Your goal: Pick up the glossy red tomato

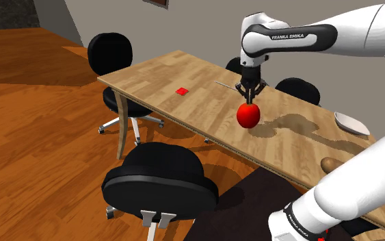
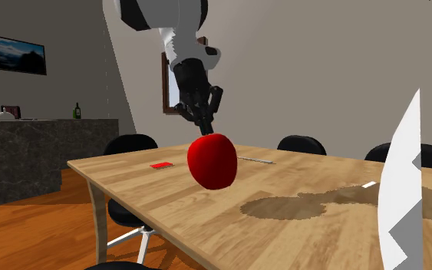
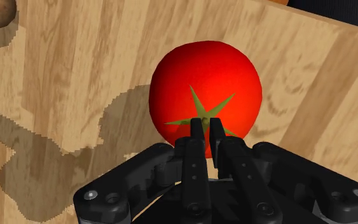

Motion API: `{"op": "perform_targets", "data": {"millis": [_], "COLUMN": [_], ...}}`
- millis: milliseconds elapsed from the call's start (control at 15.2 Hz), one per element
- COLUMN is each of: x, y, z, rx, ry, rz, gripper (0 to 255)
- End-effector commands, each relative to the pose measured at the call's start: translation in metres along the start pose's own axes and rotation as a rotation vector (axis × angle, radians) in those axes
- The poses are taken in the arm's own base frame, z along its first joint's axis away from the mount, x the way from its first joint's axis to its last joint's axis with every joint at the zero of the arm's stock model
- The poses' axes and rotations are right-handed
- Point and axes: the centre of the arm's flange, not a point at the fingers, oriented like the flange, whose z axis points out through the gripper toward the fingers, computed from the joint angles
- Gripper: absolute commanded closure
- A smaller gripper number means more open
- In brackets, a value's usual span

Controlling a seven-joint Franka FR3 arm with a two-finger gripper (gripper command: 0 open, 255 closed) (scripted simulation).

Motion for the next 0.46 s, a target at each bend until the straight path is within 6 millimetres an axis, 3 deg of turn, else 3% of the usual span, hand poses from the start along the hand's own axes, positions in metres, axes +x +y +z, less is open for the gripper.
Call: {"op": "perform_targets", "data": {"millis": [0, 264, 396], "x": [-0.002, -0.004, -0.004], "y": [0.004, 0.012, 0.012], "z": [-0.009, -0.029, -0.03], "rx": [0.0, 0.0, 0.0], "ry": [0.0, 0.0, 0.0], "rz": [0.0, 0.0, 0.0], "gripper": [255, 255, 255]}}
